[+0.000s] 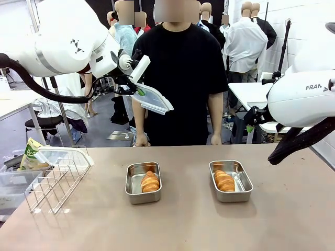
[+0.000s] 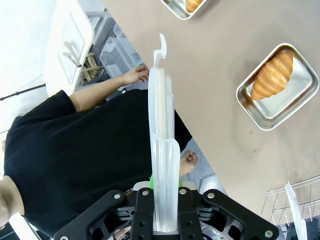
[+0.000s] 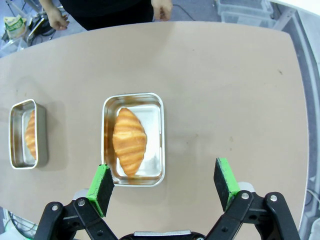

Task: Place the bread in airtight containers.
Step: Release when the human grabs the Airtight Container lid.

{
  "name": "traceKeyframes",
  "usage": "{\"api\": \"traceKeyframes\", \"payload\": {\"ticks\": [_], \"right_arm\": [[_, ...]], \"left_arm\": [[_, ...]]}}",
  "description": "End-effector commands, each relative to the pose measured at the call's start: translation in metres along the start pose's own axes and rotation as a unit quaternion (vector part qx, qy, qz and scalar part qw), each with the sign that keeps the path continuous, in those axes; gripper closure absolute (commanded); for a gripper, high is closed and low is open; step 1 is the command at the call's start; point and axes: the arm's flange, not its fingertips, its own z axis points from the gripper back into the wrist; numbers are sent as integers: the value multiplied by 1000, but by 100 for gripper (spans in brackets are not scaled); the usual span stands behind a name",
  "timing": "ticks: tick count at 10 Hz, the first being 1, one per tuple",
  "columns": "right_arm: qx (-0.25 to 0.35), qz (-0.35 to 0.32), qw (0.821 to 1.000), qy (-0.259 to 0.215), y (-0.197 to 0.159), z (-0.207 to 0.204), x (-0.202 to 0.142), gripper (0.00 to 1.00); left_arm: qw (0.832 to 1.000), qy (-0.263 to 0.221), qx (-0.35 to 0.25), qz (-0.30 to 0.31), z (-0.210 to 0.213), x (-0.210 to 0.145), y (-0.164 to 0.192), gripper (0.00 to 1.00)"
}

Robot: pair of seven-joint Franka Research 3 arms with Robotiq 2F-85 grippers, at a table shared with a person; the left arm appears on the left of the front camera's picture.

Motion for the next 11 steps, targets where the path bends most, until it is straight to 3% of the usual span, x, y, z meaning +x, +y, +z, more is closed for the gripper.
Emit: {"api": "traceKeyframes", "payload": {"ticks": [1, 11], "right_arm": [[0, -1, 1000, -1, 0, -1, 0, 0], [0, -1, 1000, -1, 0, -1, 0, 0]], "left_arm": [[1000, -2, 2, 1, 3, -2, 0, 100], [1000, -2, 2, 1, 3, -2, 0, 100]]}}
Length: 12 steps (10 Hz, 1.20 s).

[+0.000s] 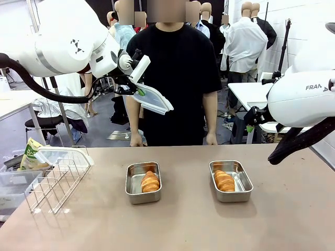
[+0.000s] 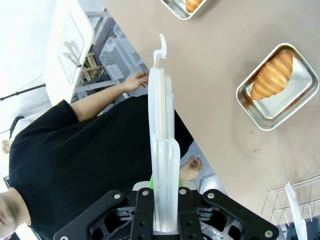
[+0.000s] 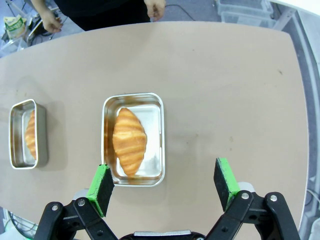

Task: Place the bread in airtight containers.
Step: Release when the human grabs the Airtight Container lid.

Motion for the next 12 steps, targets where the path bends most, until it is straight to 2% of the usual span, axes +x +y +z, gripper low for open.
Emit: {"api": "traceKeyframes", "payload": {"ticks": [1, 12], "right_arm": [[0, -1, 1000, -1, 0, -1, 0, 0], [0, -1, 1000, -1, 0, -1, 0, 0]], "left_arm": [[1000, -2, 2, 2, 3, -2, 0, 100], [1000, -2, 2, 2, 3, -2, 0, 100]]}}
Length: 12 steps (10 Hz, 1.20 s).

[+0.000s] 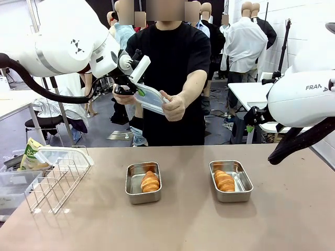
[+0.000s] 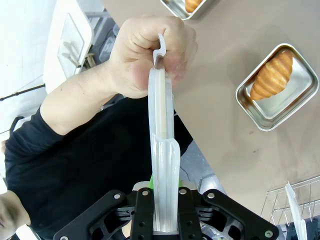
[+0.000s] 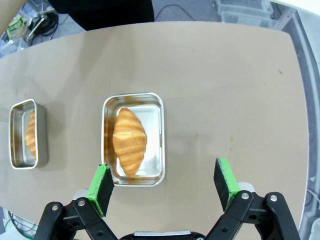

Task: Place the bread in airtight containers.
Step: Release when the human grabs the Airtight Container lid.

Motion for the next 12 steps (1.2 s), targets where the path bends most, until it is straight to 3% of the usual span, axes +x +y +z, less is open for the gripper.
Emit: {"api": "traceKeyframes", "payload": {"ticks": [1, 10, 12], "right_arm": [[0, -1, 1000, -1, 0, -1, 0, 0], [0, -1, 1000, -1, 0, -1, 0, 0], [0, -1, 1000, -1, 0, -1, 0, 0]], "left_arm": [[1000, -2, 3, 2, 3, -3, 0, 100], [1000, 2, 2, 2, 0, -3, 0, 100], [1000, 1, 11, -18, 2, -2, 0, 61]]}}
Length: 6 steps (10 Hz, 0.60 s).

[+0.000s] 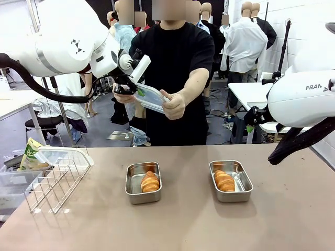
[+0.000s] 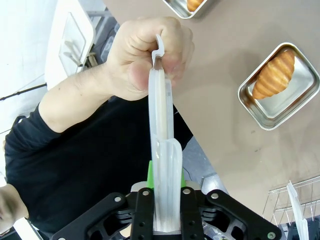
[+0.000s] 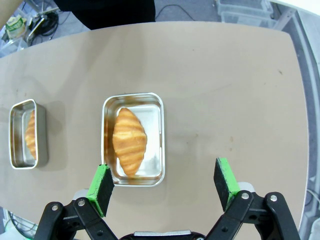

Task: Place the bread in airtight containers.
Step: Release when the human grabs the Airtight Container lid.

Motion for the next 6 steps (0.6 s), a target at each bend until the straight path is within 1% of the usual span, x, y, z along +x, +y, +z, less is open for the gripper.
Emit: {"api": "traceKeyframes", "payload": {"ticks": [1, 3, 6], "right_arm": [[0, -1, 1000, -1, 0, -1, 0, 0], [0, -1, 1000, -1, 0, -1, 0, 0], [0, -1, 1000, -1, 0, -1, 0, 0]], "left_arm": [[1000, -4, 8, -15, 2, -3, -2, 41], [1000, -9, 6, -23, 3, -6, 0, 1], [999, -14, 6, -30, 5, -5, 1, 0]]}}
